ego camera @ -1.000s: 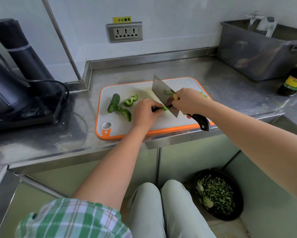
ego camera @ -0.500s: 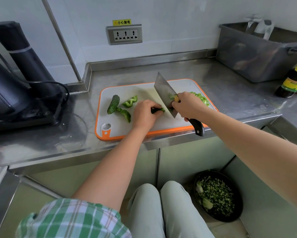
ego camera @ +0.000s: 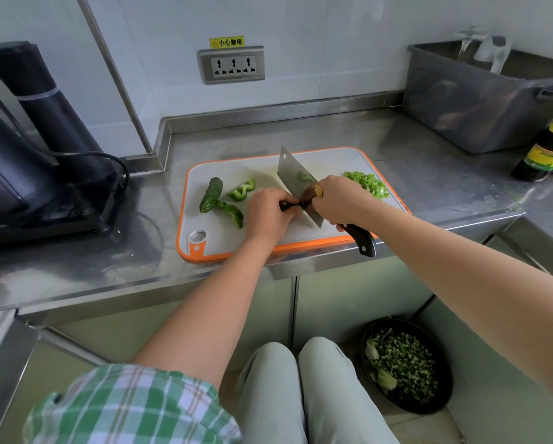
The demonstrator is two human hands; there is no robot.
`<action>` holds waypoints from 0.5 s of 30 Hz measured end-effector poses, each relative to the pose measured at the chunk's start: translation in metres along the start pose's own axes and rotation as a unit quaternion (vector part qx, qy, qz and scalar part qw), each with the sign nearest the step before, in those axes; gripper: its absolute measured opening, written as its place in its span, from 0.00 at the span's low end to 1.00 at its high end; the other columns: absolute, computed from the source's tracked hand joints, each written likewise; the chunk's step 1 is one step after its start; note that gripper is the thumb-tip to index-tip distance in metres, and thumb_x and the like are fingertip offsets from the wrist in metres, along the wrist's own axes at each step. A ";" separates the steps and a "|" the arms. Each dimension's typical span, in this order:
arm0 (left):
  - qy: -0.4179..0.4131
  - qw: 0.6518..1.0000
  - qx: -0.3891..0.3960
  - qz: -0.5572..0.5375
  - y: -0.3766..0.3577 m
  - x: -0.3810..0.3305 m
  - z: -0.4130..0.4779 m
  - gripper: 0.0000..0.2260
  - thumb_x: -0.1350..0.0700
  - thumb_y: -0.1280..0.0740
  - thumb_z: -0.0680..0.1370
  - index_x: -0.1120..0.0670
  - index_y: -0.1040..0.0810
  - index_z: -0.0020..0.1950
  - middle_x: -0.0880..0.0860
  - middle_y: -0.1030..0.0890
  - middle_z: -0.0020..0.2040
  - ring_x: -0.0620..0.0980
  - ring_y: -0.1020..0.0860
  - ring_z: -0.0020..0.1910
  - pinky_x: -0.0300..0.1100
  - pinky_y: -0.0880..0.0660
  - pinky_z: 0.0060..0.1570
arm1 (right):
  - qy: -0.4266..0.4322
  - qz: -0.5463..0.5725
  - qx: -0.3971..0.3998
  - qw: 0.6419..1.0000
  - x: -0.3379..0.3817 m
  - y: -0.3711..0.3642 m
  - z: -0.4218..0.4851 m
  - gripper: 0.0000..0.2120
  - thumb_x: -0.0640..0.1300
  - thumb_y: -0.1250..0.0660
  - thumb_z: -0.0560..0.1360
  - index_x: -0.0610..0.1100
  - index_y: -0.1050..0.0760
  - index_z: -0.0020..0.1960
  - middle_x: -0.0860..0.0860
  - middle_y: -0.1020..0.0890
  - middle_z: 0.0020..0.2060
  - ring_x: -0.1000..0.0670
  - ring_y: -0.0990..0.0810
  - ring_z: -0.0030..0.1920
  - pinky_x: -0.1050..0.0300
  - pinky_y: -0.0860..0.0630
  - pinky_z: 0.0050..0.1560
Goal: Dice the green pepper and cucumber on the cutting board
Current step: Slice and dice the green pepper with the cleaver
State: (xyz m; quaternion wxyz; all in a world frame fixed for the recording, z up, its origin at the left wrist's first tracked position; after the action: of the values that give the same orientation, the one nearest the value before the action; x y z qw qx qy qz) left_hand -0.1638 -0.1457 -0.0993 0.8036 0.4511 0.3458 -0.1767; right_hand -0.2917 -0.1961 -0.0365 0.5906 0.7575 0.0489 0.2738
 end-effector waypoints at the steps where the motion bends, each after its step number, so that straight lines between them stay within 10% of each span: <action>1: 0.001 1.000 0.001 0.003 0.000 -0.002 0.000 0.06 0.61 0.26 0.70 0.57 0.14 0.46 0.54 0.15 0.44 0.52 0.19 0.42 0.39 0.28 0.42 | -0.001 -0.001 0.000 1.000 0.000 0.000 0.000 0.05 0.34 0.45 0.72 0.39 0.33 0.38 0.42 0.24 0.28 0.44 0.24 0.22 0.61 0.31 0.24; 15: -0.018 0.999 0.009 0.041 -0.021 -0.022 0.004 0.04 0.58 0.26 0.69 0.53 0.13 0.43 0.52 0.15 0.41 0.53 0.19 0.41 0.42 0.30 0.40 | -0.009 -0.007 0.018 1.000 -0.024 0.012 0.001 0.06 0.34 0.45 0.71 0.37 0.31 0.37 0.40 0.23 0.27 0.45 0.25 0.20 0.62 0.31 0.23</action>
State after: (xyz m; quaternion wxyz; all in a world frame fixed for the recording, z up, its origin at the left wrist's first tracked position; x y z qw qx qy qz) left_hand -0.1901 -0.1608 -0.0947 0.8122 0.4688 0.3109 -0.1545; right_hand -0.3145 -0.2101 -0.0338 0.5791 0.7702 0.0534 0.2618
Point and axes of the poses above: each hand's wrist, its own z-axis towards the middle knuckle, its own y-axis out of the back of the hand, x = y × z, the point moved 1 cm from there along z, towards the middle knuckle
